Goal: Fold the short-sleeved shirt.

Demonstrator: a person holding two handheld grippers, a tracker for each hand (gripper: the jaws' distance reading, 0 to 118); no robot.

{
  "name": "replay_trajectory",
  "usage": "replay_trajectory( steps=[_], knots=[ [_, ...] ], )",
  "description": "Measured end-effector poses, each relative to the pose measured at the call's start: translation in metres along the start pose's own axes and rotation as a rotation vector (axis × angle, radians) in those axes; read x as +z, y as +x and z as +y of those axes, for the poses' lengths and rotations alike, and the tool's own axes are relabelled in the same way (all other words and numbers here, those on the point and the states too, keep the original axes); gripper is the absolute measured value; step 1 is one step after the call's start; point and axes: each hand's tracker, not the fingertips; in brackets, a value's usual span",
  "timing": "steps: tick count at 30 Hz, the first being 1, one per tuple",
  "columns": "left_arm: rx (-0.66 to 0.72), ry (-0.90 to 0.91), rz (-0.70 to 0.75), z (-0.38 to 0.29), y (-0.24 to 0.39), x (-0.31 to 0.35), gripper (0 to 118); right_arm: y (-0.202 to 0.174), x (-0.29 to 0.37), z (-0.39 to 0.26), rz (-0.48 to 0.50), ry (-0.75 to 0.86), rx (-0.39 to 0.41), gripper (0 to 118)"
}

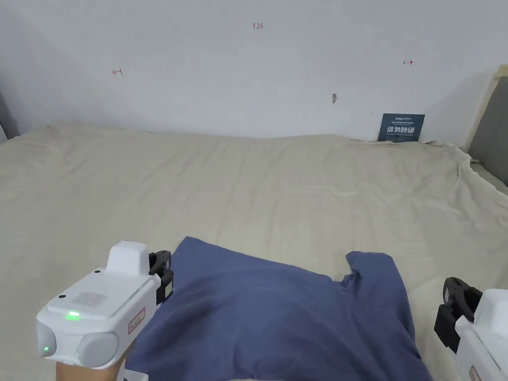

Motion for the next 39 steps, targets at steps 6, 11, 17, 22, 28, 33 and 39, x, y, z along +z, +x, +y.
replay_trajectory(
  steps=[6, 11, 17, 22, 28, 33, 39],
  knots=[
    [0.041, -0.136, -0.025, 0.027, -0.024, -0.093, 0, 0.003, -0.035, 0.002, -0.003, -0.031, -0.008, 0],
    [0.114, -0.275, -0.022, 0.042, -0.053, -0.190, 0, 0.005, -0.073, -0.002, -0.015, -0.058, -0.013, 0],
    [0.187, -0.527, -0.023, 0.029, -0.080, -0.297, 18, 0.005, -0.118, -0.016, -0.020, -0.107, 0.002, 0],
    [0.122, -0.624, 0.035, 0.003, -0.082, -0.353, 87, 0.009, -0.143, -0.026, -0.039, -0.141, 0.017, 0],
    [0.071, -0.644, 0.075, -0.019, -0.073, -0.376, 60, 0.013, -0.156, -0.037, -0.055, -0.178, 0.012, 0],
    [0.042, -0.643, 0.028, -0.022, -0.064, -0.371, 5, 0.014, -0.155, -0.041, -0.048, -0.207, 0.001, 0],
    [0.011, -0.550, 0.005, -0.008, -0.049, -0.344, 0, 0.023, -0.166, -0.041, -0.029, -0.284, -0.058, 0]
  ],
)
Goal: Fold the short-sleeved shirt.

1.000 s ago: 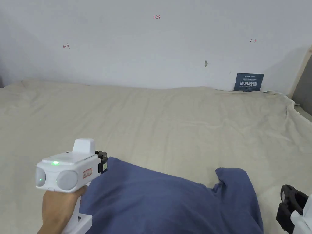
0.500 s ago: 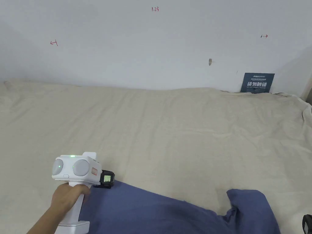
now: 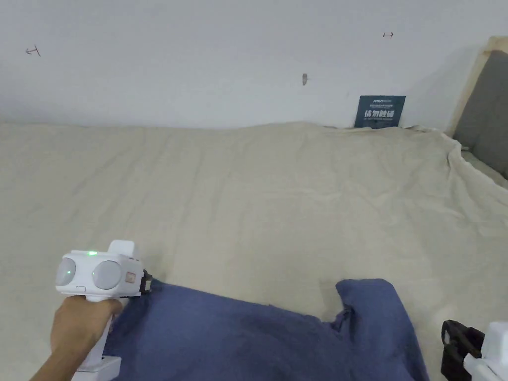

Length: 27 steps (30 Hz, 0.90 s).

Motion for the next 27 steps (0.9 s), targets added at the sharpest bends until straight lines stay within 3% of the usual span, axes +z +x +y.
replay_trajectory(
  steps=[4, 6, 9, 10, 11, 13, 18, 21, 23, 24, 25, 27],
  knots=[
    [-0.027, 0.084, -0.040, -0.001, 0.001, 0.041, 0, 0.005, -0.019, 0.005, 0.027, -0.088, -0.015, 0],
    [-0.033, 0.107, -0.056, -0.002, 0.000, 0.065, 0, 0.007, -0.031, 0.006, 0.032, -0.138, -0.030, 9],
    [-0.043, 0.130, -0.071, -0.002, -0.002, 0.095, 0, 0.013, -0.056, 0.003, 0.026, -0.215, -0.018, 76],
    [-0.043, 0.139, -0.075, -0.003, -0.003, 0.104, 0, 0.014, -0.066, 0.001, 0.034, -0.247, -0.010, 87],
    [-0.042, 0.145, -0.079, -0.004, -0.004, 0.111, 0, 0.013, -0.075, -0.001, 0.024, -0.272, 0.012, 88],
    [-0.042, 0.160, -0.082, -0.004, -0.002, 0.126, 0, 0.012, -0.094, -0.006, -0.002, -0.340, 0.027, 88],
    [-0.051, 0.175, -0.089, -0.007, 0.000, 0.141, 0, 0.003, -0.116, -0.027, 0.002, -0.458, -0.022, 82],
    [-0.053, 0.175, -0.087, -0.009, 0.001, 0.142, 0, 0.012, -0.133, -0.044, 0.003, -0.492, -0.039, 54],
    [-0.047, 0.172, -0.087, -0.011, 0.000, 0.142, 0, 0.002, -0.119, -0.046, 0.004, -0.472, -0.057, 44],
    [-0.045, 0.171, -0.087, -0.012, 0.000, 0.143, 0, 0.002, -0.117, -0.044, 0.005, -0.465, -0.062, 27],
    [-0.043, 0.170, -0.086, -0.012, -0.005, 0.140, 0, 0.003, -0.115, -0.042, 0.010, -0.460, -0.058, 1],
    [-0.035, 0.169, -0.085, -0.015, -0.007, 0.140, 0, 0.002, -0.106, -0.037, 0.004, -0.411, -0.026, 1]
  ],
)
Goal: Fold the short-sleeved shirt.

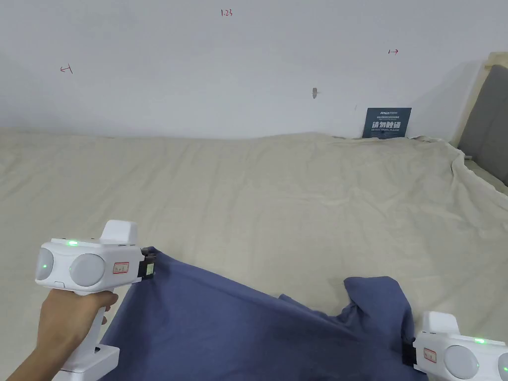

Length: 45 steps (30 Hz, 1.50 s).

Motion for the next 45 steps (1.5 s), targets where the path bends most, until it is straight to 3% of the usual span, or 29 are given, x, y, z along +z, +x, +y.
replay_trajectory(
  steps=[10, 16, 22, 25, 37, 45],
  knots=[
    [0.092, 0.054, 0.031, -0.010, -0.019, 0.029, 0, -0.005, 0.102, 0.025, 0.134, 0.240, 0.004, 0],
    [0.162, 0.179, 0.059, 0.000, -0.037, 0.087, 0, -0.012, 0.176, 0.066, 0.193, 0.444, 0.014, 0],
    [0.145, 0.295, 0.102, 0.043, -0.050, 0.146, 0, -0.031, 0.237, 0.123, 0.262, 0.608, 0.050, 0],
    [0.130, 0.355, 0.134, 0.075, -0.055, 0.171, 0, -0.043, 0.259, 0.157, 0.256, 0.680, 0.098, 0],
    [0.087, 0.558, 0.253, 0.200, -0.060, 0.218, 0, -0.069, 0.305, 0.300, 0.250, 0.843, 0.146, 0],
    [0.034, 0.621, 0.294, 0.251, -0.063, 0.225, 0, -0.079, 0.334, 0.356, 0.226, 0.914, 0.174, 0]
  ],
)
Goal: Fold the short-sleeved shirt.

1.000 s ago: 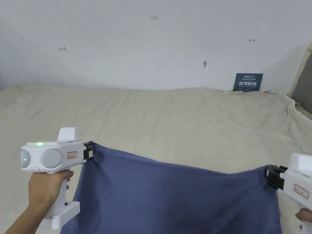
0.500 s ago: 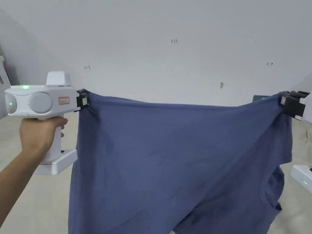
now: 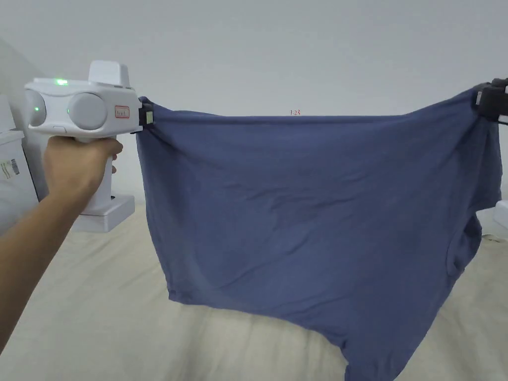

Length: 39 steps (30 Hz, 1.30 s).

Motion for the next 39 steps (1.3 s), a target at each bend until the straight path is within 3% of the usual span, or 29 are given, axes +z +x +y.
replay_trajectory(
  steps=[3, 8, 18, 29, 39],
  knots=[
    [0.001, 0.014, 0.001, 0.002, 0.001, -0.011, 0, 0.001, -0.008, 0.005, -0.012, 0.019, 0.032, 0],
    [-0.005, -0.025, -0.014, -0.035, 0.010, -0.035, 0, 0.009, -0.024, -0.031, -0.006, -0.003, 0.012, 0],
    [-0.017, -0.178, -0.018, -0.173, 0.042, -0.071, 0, 0.017, -0.040, -0.184, -0.048, -0.203, -0.085, 0],
    [0.015, -0.396, -0.043, -0.309, 0.045, -0.059, 0, -0.002, 0.019, -0.322, -0.043, -0.411, -0.179, 0],
    [0.032, -0.531, -0.058, -0.408, 0.035, 0.023, 0, -0.011, 0.111, -0.404, -0.046, -0.537, -0.273, 0]
  ],
)
